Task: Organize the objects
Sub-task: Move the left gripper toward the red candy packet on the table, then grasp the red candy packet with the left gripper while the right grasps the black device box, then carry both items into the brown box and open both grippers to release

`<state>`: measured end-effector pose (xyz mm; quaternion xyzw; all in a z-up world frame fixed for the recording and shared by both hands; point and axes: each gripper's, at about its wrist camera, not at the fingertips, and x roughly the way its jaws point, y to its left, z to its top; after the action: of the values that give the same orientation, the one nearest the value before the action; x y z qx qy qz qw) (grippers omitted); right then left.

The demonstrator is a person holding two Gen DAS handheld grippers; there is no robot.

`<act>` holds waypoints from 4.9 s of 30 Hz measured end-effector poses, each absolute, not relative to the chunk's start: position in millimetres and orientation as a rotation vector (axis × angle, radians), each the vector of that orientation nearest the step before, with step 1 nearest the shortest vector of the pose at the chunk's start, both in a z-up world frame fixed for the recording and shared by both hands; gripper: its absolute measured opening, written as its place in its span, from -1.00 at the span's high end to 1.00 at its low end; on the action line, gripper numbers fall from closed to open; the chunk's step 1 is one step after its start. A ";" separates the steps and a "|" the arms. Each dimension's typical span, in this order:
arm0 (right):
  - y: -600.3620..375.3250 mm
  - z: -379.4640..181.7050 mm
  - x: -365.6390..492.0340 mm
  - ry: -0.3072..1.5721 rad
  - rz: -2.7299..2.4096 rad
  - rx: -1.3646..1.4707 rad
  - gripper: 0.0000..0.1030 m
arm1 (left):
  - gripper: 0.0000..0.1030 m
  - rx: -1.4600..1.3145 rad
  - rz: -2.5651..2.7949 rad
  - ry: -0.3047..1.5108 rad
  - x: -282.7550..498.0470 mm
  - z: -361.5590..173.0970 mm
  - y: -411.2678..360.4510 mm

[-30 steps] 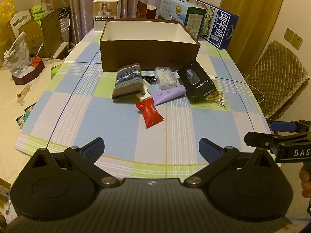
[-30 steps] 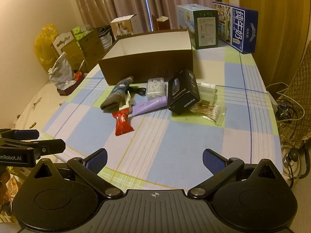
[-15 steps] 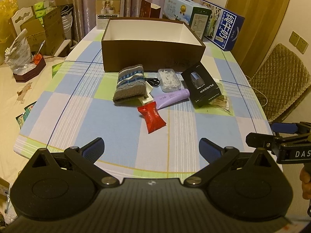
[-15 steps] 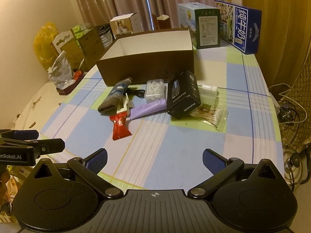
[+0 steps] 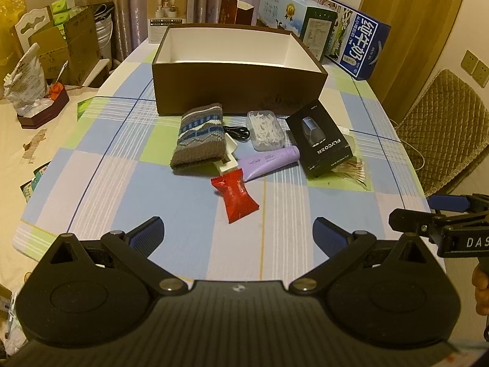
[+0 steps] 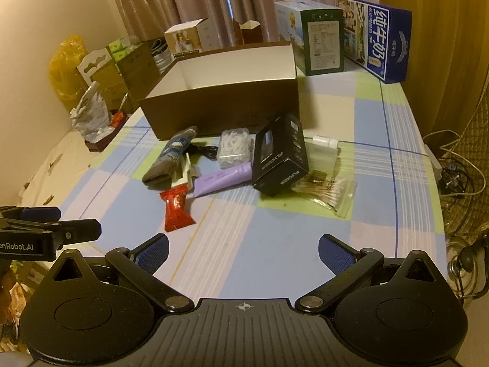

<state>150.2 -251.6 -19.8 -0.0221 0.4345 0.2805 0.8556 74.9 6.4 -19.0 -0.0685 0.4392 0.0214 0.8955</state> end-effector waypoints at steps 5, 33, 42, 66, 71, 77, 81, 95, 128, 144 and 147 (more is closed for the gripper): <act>-253.7 -24.0 165.3 0.923 0.594 -0.036 -0.97 | -0.98 -0.144 0.067 0.925 89.8 -27.4 5.4; -271.7 -55.5 268.3 0.902 0.584 0.028 -0.96 | -0.46 -0.226 0.177 1.024 177.1 -109.7 -0.3; -288.9 -63.3 297.4 0.895 0.571 0.063 -0.96 | -0.03 -0.251 0.238 1.057 199.1 -139.5 3.7; -268.5 -108.3 361.6 0.976 0.769 0.170 -0.07 | 0.58 -0.266 0.343 0.923 177.4 -92.6 17.5; -253.8 -118.4 376.9 0.990 0.754 0.200 -0.02 | 0.58 -0.267 0.357 0.914 176.1 -84.6 34.6; -238.3 -125.0 383.4 1.025 0.746 0.236 0.11 | 0.58 -0.259 0.305 0.919 187.6 -81.7 54.0; -224.7 -118.5 376.4 1.018 0.710 0.205 0.19 | 0.58 -0.241 0.237 0.911 203.2 -74.7 68.0; -190.6 -47.0 336.7 0.925 0.632 0.123 0.22 | 0.58 -0.154 0.031 0.844 264.5 -37.0 106.7; -75.6 -59.8 558.1 0.837 0.441 -0.048 0.22 | 0.58 -0.043 0.064 0.886 500.3 -67.4 145.1; -70.7 -67.9 576.2 0.773 0.468 -0.115 0.12 | 0.57 0.003 0.094 0.890 535.5 -84.9 144.4; -76.0 -62.2 568.5 0.758 0.499 -0.106 -0.25 | 0.38 0.024 0.085 0.878 535.3 -83.9 142.2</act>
<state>568.5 -76.0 -62.2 -0.0513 0.3661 0.2409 0.8974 535.3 142.2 -83.9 0.0114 0.4250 0.0411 0.9042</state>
